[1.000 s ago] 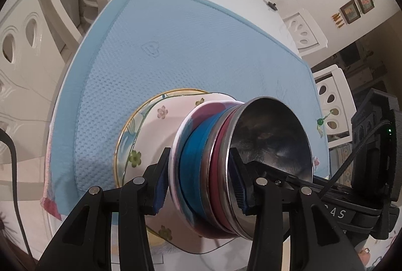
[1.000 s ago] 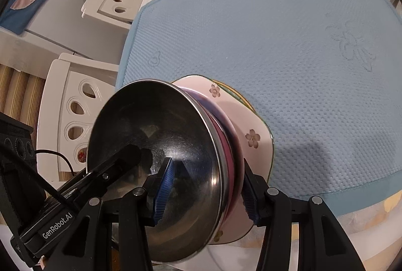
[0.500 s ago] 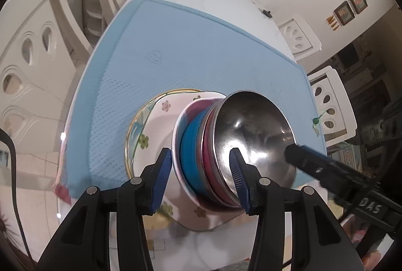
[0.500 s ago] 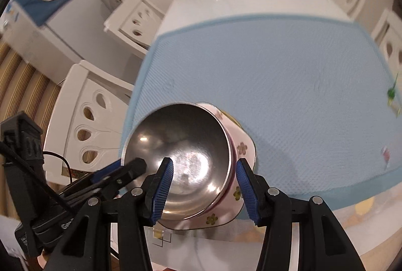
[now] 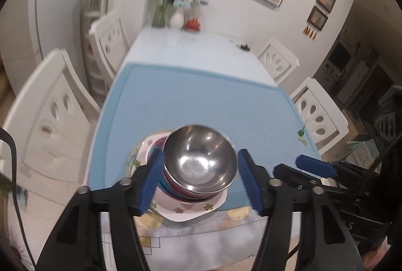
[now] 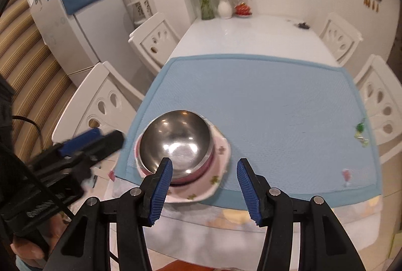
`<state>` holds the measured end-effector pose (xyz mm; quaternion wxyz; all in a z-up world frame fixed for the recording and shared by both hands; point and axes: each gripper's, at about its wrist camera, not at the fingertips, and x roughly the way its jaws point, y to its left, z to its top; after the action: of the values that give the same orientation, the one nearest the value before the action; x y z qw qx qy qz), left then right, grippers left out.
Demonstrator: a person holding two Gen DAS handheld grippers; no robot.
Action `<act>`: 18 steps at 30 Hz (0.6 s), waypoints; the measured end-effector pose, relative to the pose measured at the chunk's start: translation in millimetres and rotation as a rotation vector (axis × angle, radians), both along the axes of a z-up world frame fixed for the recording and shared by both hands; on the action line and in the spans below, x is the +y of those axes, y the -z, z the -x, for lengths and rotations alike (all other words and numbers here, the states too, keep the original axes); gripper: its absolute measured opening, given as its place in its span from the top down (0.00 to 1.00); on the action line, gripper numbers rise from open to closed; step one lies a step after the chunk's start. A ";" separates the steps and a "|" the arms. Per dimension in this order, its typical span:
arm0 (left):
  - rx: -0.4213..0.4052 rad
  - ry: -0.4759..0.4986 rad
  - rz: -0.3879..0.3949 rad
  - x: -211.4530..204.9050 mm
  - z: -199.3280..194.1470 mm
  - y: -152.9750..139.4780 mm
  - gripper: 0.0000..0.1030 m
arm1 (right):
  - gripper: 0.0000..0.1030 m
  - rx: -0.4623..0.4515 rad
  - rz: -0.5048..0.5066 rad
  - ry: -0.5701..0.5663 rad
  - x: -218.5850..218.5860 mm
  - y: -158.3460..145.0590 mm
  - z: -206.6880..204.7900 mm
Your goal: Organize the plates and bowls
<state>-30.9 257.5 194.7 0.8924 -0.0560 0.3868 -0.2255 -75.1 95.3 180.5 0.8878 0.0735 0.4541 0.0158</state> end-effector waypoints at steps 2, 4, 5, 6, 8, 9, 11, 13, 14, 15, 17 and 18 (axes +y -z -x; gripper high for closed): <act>-0.071 -0.028 0.017 7.9 15.7 -22.5 0.41 | 0.50 -0.023 0.029 0.007 -4.3 -12.2 13.5; -0.126 -0.062 0.054 19.7 30.5 -41.7 0.39 | 0.49 -0.057 0.060 0.021 -4.9 -24.7 25.0; -0.156 -0.075 0.076 26.5 40.1 -53.7 0.35 | 0.49 -0.079 0.072 0.035 -4.4 -33.4 32.5; -0.171 -0.079 0.084 30.0 46.9 -60.3 0.30 | 0.49 -0.095 0.072 0.043 -2.7 -39.0 37.2; -0.195 -0.093 0.080 33.2 63.6 -71.6 0.29 | 0.42 -0.136 0.063 0.059 4.8 -52.7 52.5; -0.200 -0.099 0.071 31.8 70.6 -74.3 0.29 | 0.27 -0.154 0.058 0.063 9.1 -57.1 59.5; -0.212 -0.129 0.037 28.9 86.9 -77.6 0.29 | 0.06 -0.201 0.060 0.076 19.1 -64.7 77.0; -0.228 -0.176 0.011 30.9 100.8 -78.4 0.28 | 0.06 -0.223 0.107 0.114 25.9 -68.9 90.8; -0.226 -0.191 0.000 30.7 106.0 -78.6 0.28 | 0.06 -0.222 0.117 0.111 29.4 -69.5 94.0; -0.220 -0.205 -0.011 32.2 108.6 -78.5 0.28 | 0.06 -0.211 0.113 0.105 30.9 -68.8 94.9; -0.221 -0.206 -0.023 34.5 111.3 -79.0 0.28 | 0.06 -0.181 0.100 0.116 32.2 -66.3 94.4; -0.228 -0.198 -0.030 35.5 112.5 -79.8 0.28 | 0.06 -0.168 0.100 0.133 32.9 -65.3 95.4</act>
<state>-143.3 293.0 274.5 0.9492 -0.0545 0.2788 -0.1352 -170.5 128.2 245.9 0.9244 0.0577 0.3723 -0.0598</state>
